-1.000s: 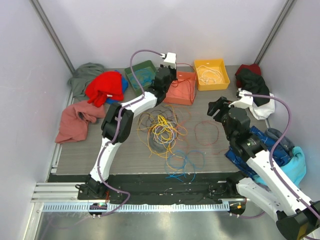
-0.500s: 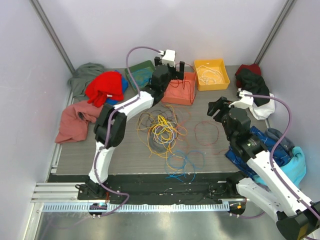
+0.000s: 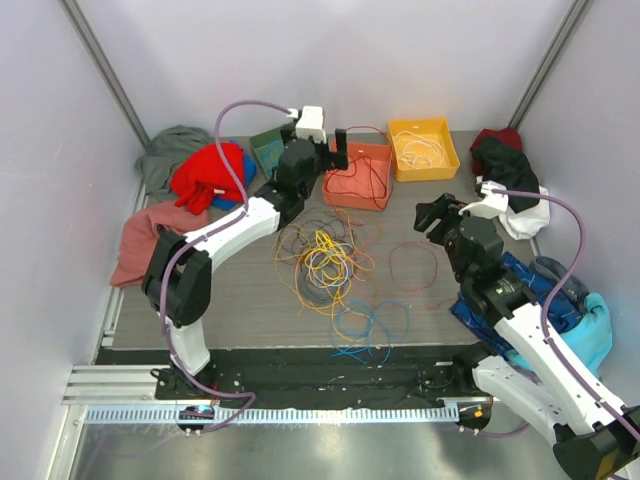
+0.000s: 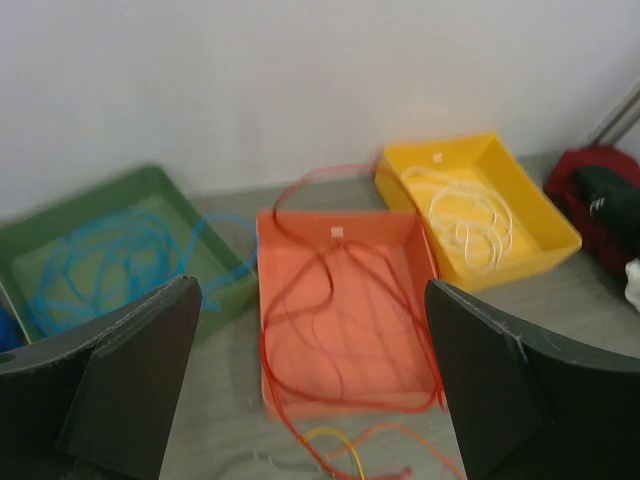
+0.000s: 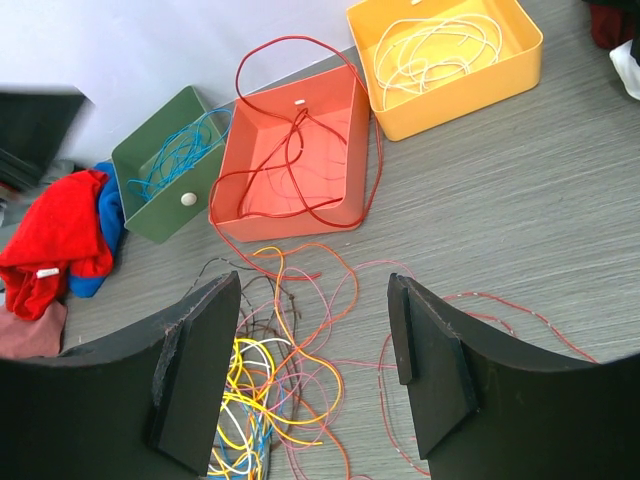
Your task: Untangle the cables
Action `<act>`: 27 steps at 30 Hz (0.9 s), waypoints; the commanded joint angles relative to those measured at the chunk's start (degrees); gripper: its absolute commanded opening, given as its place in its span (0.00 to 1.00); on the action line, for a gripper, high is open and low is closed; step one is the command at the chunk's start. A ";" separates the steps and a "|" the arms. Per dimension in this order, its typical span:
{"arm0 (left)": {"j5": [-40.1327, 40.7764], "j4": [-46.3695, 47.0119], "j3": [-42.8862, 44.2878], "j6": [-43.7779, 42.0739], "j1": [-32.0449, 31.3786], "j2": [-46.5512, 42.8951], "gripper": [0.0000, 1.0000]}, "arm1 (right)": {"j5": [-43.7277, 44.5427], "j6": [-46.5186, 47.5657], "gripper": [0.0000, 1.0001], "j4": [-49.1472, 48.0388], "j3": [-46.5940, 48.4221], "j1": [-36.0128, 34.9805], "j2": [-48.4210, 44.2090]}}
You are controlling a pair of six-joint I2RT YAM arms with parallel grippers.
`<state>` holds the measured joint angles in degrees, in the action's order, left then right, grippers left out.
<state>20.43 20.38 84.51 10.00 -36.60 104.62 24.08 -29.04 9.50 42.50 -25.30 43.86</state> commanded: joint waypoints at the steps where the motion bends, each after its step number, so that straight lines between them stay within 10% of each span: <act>1: -5.26 -3.07 -4.52 14.76 1.97 0.67 1.00 | -0.26 -1.11 0.68 -2.64 0.57 -0.19 -0.88; 21: -24.37 19.34 -14.55 52.57 8.83 15.26 1.00 | 0.88 -0.41 0.68 -2.11 0.48 -0.19 -0.70; 27: -26.31 25.48 -17.01 56.96 8.74 17.72 0.85 | 0.53 -0.67 0.69 -2.29 0.48 -0.10 0.53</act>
<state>-2.96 37.15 68.40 61.95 -27.66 121.69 23.88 -29.54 9.50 42.50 -25.30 43.92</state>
